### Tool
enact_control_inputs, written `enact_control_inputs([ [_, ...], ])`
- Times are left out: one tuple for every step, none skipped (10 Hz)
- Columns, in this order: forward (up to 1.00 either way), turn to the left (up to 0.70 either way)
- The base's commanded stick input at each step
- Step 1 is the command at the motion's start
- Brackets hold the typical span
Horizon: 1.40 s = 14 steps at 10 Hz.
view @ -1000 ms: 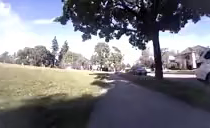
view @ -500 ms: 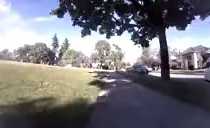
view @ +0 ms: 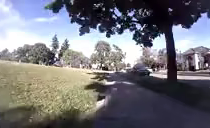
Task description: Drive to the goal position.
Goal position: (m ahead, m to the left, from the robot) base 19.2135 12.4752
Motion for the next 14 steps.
enact_control_inputs([
  [1.00,0.02],
  [1.00,0.02],
  [1.00,0.02],
  [1.00,0.02],
  [1.00,0.02],
  [1.00,0.02],
  [1.00,0.02],
  [1.00,0.01],
  [1.00,-0.02],
  [1.00,-0.16],
  [1.00,-0.41],
  [1.00,-0.41],
  [1.00,-0.41],
  [1.00,-0.41],
])
